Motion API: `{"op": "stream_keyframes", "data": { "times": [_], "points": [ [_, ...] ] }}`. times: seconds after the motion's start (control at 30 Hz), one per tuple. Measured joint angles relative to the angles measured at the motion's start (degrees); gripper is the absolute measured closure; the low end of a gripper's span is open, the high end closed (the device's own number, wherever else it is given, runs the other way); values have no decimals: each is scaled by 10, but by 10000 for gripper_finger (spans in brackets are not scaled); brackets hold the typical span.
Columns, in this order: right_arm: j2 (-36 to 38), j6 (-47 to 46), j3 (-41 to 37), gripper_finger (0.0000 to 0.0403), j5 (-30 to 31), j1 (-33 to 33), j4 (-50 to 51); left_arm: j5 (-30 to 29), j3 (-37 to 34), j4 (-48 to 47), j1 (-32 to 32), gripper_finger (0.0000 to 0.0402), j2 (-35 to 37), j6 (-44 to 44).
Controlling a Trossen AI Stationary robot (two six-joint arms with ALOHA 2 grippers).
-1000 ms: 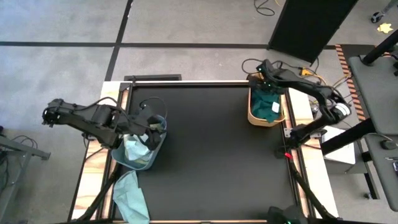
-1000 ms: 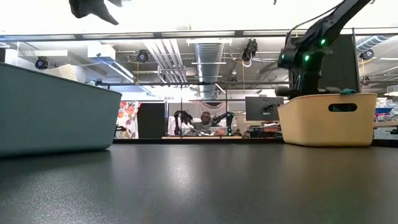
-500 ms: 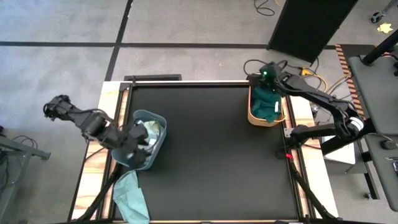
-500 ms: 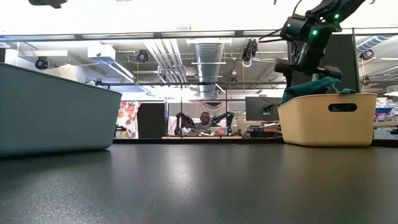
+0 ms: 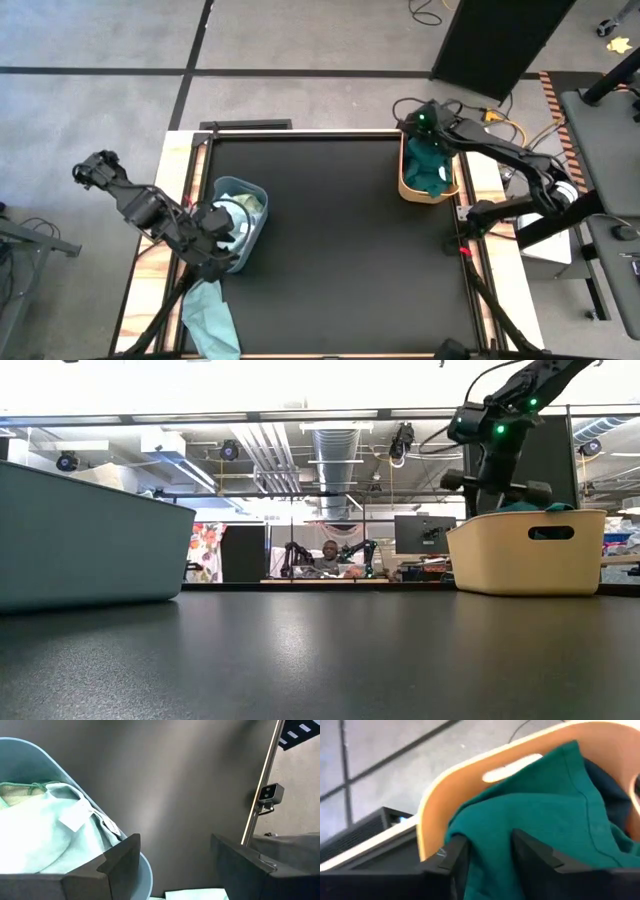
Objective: Sort towels by color in basket
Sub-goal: Put the green towel into the orange bin
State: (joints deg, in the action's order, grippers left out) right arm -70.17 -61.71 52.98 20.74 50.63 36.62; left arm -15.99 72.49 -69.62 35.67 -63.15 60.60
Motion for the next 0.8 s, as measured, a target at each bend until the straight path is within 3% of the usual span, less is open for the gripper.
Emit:
{"op": "stream_keyframes", "data": {
  "times": [0.17, 0.5, 0.8],
  "points": [
    [22, 5, 2, 276, 3, 0, -14, 0, 0, -4, 6, 174, -2, -1],
    [55, 48, 3, 248, 26, 0, -30, 0, 0, -14, 14, 174, -2, -6],
    [98, -28, 3, 332, -5, -13, 35, 0, -1, -13, 15, 174, -2, -7]
  ]
}}
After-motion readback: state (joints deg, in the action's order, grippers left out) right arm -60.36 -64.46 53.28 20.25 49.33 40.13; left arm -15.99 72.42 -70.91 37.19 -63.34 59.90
